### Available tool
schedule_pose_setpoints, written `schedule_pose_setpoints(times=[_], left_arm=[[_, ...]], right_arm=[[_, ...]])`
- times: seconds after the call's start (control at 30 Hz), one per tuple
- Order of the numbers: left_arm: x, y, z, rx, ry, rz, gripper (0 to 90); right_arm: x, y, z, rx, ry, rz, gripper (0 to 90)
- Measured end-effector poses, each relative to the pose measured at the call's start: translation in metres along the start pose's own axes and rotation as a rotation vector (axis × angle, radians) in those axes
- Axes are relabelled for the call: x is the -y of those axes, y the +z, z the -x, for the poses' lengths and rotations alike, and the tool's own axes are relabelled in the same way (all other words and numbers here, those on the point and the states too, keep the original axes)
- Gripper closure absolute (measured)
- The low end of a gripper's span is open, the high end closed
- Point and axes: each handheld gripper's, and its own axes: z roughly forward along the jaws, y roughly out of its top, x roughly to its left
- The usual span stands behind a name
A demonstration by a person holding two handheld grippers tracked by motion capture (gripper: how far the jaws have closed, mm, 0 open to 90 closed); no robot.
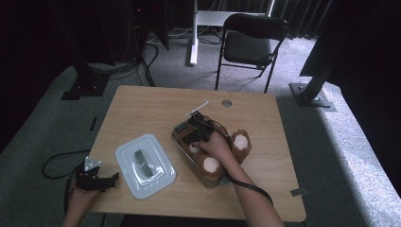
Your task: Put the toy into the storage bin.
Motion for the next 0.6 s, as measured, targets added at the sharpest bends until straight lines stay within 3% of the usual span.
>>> schedule_pose_setpoints(times=[0.13, 0.3, 0.47, 0.6], left_arm=[[0.000, 0.000, 0.000, 0.000, 0.001, 0.000, 0.3], [0.000, 0.000, 0.000, 0.000, 0.001, 0.000, 0.3], [0.000, 0.000, 0.000, 0.000, 0.000, 0.000, 0.3], [0.000, 0.000, 0.000, 0.000, 0.000, 0.000, 0.3]], right_arm=[[-0.002, 0.009, -0.002, 0.023, -0.012, -0.032, 33.1], [0.000, 0.006, -0.003, 0.031, -0.027, -0.011, 31.8], [0.001, -0.006, -0.004, 0.031, -0.024, 0.040, 31.1], [0.002, -0.022, -0.005, 0.002, -0.025, 0.079, 32.4]])
